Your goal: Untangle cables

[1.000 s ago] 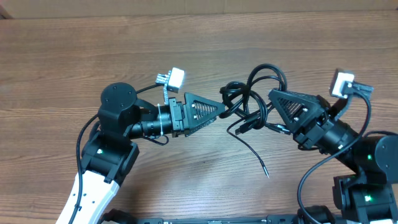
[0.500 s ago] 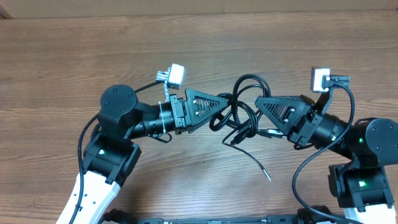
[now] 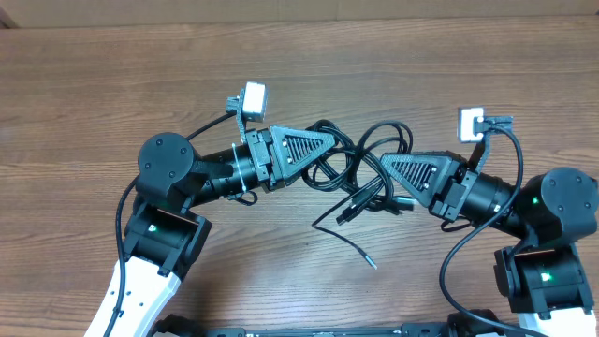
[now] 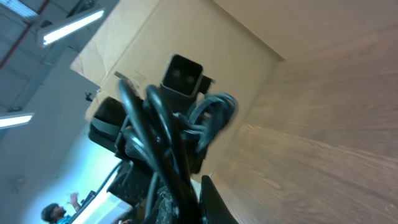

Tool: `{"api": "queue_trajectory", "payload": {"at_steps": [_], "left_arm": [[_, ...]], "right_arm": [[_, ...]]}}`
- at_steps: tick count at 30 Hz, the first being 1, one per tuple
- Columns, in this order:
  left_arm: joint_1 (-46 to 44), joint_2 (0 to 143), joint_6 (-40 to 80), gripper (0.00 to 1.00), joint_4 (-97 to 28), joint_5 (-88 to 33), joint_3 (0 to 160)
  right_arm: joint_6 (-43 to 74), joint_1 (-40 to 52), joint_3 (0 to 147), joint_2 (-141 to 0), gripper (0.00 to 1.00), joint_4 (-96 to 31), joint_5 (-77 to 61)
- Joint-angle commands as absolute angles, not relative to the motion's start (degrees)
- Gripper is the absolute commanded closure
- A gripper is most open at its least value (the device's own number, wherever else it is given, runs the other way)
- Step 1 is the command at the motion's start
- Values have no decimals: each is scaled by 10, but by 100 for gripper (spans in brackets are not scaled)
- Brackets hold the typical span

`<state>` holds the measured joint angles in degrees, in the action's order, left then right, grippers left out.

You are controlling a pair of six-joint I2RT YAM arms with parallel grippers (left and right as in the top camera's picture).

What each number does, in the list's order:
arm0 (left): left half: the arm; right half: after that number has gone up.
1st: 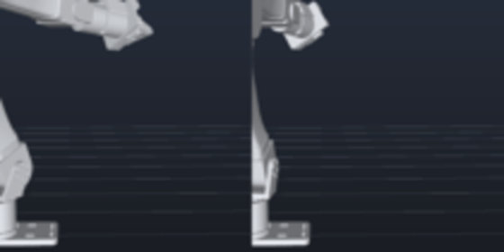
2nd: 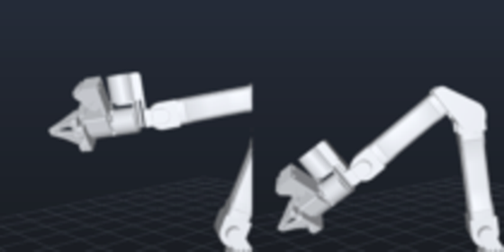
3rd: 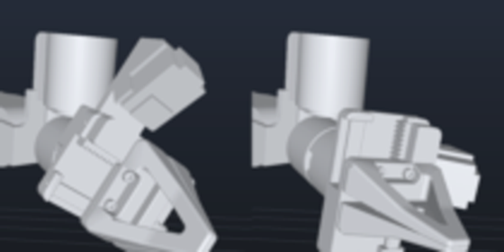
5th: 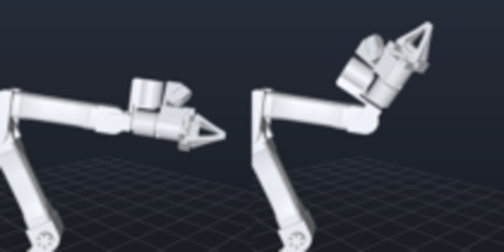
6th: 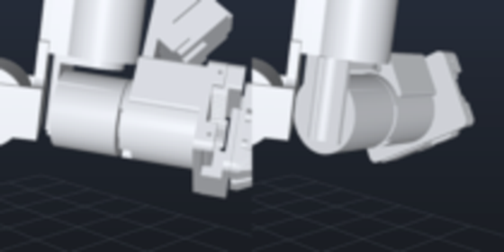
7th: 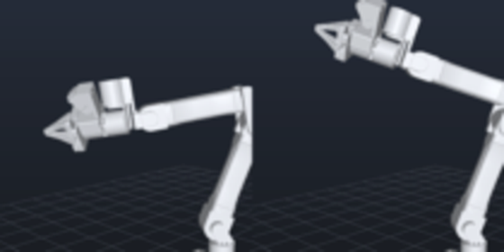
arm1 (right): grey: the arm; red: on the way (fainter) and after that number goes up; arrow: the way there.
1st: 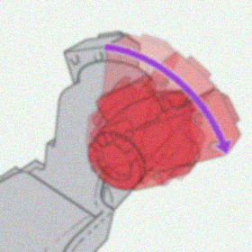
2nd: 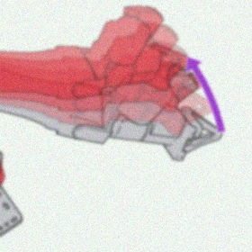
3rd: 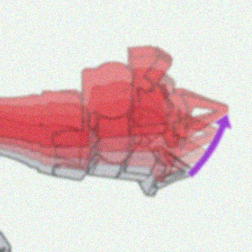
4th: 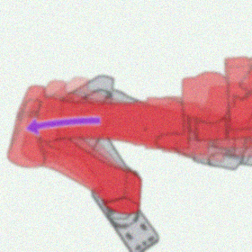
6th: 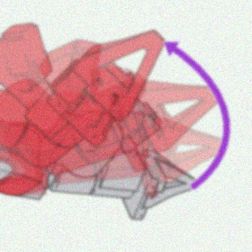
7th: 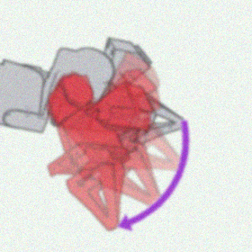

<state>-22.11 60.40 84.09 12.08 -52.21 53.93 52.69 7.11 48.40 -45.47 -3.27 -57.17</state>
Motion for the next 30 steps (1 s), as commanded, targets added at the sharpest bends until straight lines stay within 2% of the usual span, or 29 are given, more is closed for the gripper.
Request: {"api": "queue_trajectory", "payload": {"at_steps": [1, 3, 5, 6, 12, 21, 30], "left_arm": [[-225, 600, 844, 77, 129, -529, 549], [-225, 600, 841, 81, 129, -529, 549], [-225, 600, 811, 95, 129, -531, 549], [-225, 600, 798, 96, 129, -537, 549], [-225, 600, 708, 96, 129, -600, 549], [-224, 600, 592, 96, 114, -711, 549], [-224, 600, 476, 96, -18, -704, 549]], "right_arm": [[488, 71, 495, -452, 96, -51, -585], [456, 71, 495, -452, 96, -74, -589], [399, 71, 495, -452, 96, -102, -588], [351, 71, 495, -452, 96, -131, -584], [274, 71, 495, -455, 96, -214, -531], [235, 71, 495, -455, 96, -315, -302], [235, 71, 495, -455, 96, -375, -161]]}}
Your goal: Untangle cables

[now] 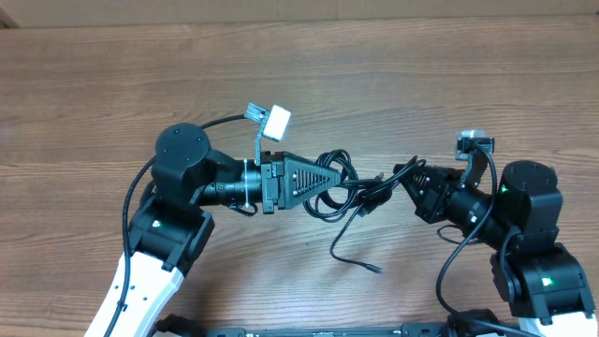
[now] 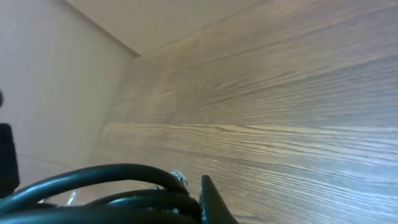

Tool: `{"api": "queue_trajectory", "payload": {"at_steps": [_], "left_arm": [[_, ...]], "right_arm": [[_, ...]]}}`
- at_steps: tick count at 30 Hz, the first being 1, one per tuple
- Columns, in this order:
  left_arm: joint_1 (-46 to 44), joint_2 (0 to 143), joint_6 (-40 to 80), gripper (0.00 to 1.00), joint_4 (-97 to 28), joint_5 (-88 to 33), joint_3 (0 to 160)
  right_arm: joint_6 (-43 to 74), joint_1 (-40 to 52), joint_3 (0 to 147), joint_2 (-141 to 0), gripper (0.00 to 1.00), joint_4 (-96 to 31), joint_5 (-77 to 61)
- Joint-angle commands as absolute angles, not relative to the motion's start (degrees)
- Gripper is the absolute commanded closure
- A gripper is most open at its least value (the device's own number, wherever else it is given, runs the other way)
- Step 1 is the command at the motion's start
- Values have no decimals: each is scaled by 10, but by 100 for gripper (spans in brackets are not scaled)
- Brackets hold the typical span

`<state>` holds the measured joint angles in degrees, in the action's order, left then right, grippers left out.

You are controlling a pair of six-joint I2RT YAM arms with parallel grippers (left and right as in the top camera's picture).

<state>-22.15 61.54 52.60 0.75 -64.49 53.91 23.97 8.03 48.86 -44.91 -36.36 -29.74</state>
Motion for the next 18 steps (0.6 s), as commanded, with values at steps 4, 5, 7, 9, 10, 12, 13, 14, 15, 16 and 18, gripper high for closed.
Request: {"api": "queue_trajectory", "payload": {"at_steps": [4, 5, 7, 9, 10, 12, 13, 14, 15, 16, 18], "left_arm": [[-224, 600, 450, 96, -72, -687, 549], [-224, 600, 443, 96, -85, -681, 549], [-224, 600, 419, 96, -127, -665, 549], [-224, 600, 399, 96, -161, -656, 549], [-224, 600, 386, 96, -178, -655, 549], [-224, 600, 370, 96, -192, -653, 549], [-224, 600, 368, 96, -198, -648, 549], [-224, 600, 368, 96, -200, -646, 549], [-224, 600, 368, 96, -203, -642, 549], [-224, 600, 368, 96, -205, -639, 549], [-224, 600, 368, 96, -205, -623, 549]], "right_arm": [[235, 71, 495, -455, 96, -394, -113], [235, 71, 495, -455, 96, -398, -98], [235, 71, 495, -455, 96, -400, -64], [235, 71, 495, -455, 96, -400, -34], [235, 71, 495, -455, 96, -400, -25], [235, 71, 495, -455, 95, -396, -24], [235, 71, 495, -455, 91, -396, -25], [236, 71, 495, -455, 87, -396, -26], [236, 71, 495, -455, 78, -396, -26], [239, 71, 495, -455, 67, -398, -28], [239, 71, 495, -455, 25, -403, -61]]}}
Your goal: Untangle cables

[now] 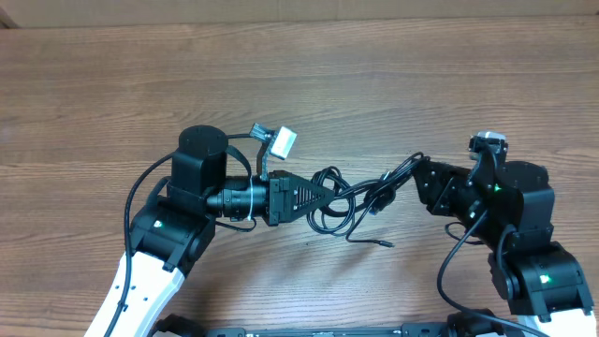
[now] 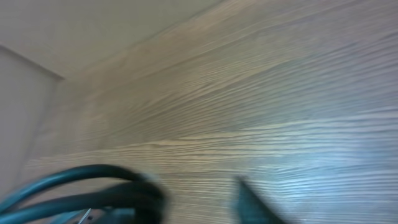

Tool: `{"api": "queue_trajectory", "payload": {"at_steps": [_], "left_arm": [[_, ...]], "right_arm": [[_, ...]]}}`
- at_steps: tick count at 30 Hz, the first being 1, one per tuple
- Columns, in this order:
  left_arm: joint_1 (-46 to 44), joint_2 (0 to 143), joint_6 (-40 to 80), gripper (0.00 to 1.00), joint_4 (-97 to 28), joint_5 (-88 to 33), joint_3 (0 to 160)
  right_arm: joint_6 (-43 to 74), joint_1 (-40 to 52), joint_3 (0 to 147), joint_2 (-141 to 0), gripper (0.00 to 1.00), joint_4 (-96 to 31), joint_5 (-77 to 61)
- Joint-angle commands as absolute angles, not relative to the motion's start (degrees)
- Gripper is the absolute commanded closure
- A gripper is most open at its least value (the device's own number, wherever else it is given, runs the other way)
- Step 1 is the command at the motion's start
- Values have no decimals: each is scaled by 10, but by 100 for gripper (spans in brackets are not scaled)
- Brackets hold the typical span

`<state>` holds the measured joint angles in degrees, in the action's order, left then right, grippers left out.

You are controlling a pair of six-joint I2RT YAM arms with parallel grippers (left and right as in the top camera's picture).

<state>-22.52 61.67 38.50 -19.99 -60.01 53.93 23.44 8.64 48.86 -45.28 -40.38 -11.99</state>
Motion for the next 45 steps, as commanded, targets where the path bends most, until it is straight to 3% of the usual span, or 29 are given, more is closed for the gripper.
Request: {"api": "queue_trajectory", "payload": {"at_steps": [1, 3, 5, 11, 18, 21, 25, 28, 37, 39, 41, 45], "left_arm": [[-224, 600, 368, 96, -205, -614, 549], [-224, 600, 382, 96, -204, -575, 549], [-224, 600, 405, 96, -200, -549, 549], [-224, 600, 515, 96, -83, -519, 549], [-224, 600, 545, 96, -55, -519, 549], [-224, 600, 555, 96, -40, -524, 549], [-225, 600, 560, 96, -31, -526, 549], [-225, 600, 560, 96, -29, -540, 549], [-231, 600, 557, 96, -29, -550, 549], [-234, 600, 555, 96, -29, -548, 549], [-234, 600, 553, 96, -30, -536, 549], [-234, 600, 553, 96, -29, -529, 549]], "right_arm": [[239, 71, 495, -455, 17, -405, -69], [245, 71, 495, -455, 5, -418, -86], [281, 71, 495, -455, 0, -437, -87], [441, 71, 495, -455, 0, -438, -228], [559, 71, 495, -455, 0, -382, -315], [555, 71, 495, -457, 16, -373, -332], [531, 71, 495, -467, 28, -365, -353], [502, 71, 495, -482, 31, -337, -372], [474, 71, 495, -528, 60, -298, -423], [474, 71, 495, -531, 72, -298, -423], [473, 71, 495, -531, 96, -299, -426], [408, 71, 495, -531, 96, -303, -425]]}}
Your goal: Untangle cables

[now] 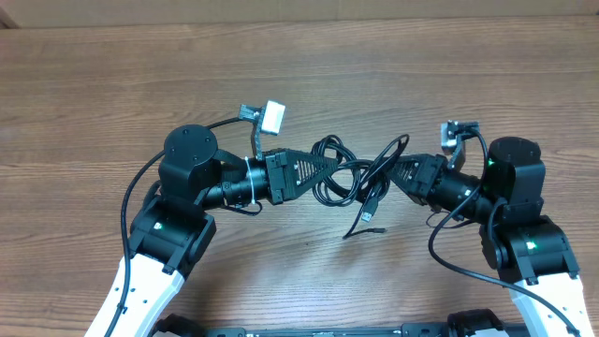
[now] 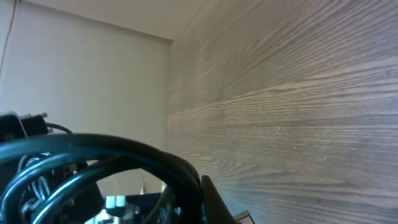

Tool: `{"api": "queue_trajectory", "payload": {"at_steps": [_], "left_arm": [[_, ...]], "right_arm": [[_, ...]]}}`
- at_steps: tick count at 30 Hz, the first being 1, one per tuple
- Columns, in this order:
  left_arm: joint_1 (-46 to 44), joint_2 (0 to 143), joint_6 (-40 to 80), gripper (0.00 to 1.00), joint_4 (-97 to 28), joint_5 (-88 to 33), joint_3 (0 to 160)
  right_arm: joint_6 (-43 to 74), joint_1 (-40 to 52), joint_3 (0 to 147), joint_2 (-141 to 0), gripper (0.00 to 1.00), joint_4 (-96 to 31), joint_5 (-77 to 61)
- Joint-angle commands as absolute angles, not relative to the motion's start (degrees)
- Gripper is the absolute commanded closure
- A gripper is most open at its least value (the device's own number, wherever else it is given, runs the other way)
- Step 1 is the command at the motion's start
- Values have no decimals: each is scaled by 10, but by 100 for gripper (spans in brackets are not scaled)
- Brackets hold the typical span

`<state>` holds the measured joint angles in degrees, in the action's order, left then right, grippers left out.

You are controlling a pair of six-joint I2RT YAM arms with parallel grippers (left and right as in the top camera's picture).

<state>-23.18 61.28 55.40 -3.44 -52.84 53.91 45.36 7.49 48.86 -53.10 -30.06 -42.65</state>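
Observation:
A tangle of black cables (image 1: 344, 174) hangs between my two grippers above the wooden table (image 1: 299, 65). My left gripper (image 1: 325, 168) points right and is shut on the loops at the tangle's left side. From the right, my right gripper (image 1: 397, 174) is shut on a strand. A plug (image 1: 372, 198) dangles below the tangle, and a thin lead (image 1: 358, 229) trails onto the table. In the right wrist view a thick black cable loop (image 2: 124, 155) runs against my fingertip (image 2: 214, 202).
A pale wall or cardboard panel (image 2: 93, 68) stands along the table's far edge. The left arm's white wrist camera (image 1: 273, 114) sticks up behind the tangle. Each arm's own black lead loops beside its base.
My left gripper has moved toward the far side of the table. My right gripper has come left toward the middle. The cable between them is less stretched, and the trailing lead lies further left.
Both grippers were shut on the tangle, close together at mid-table. Then the right arm stood further right and the cables were drawn out between them. Later they were stretched more. Now the grippers stand closer again, still holding.

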Motion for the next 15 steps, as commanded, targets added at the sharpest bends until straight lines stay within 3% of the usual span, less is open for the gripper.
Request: {"api": "queue_trajectory", "payload": {"at_steps": [1, 8, 15], "left_arm": [[-234, 600, 553, 96, -30, -530, 549], [-234, 600, 553, 96, -30, -566, 549], [-234, 600, 553, 96, -47, -583, 549]], "right_arm": [[389, 71, 495, -531, 96, -303, -425], [340, 71, 495, -531, 96, -333, -251], [322, 71, 495, -531, 96, -268, -163]]}}
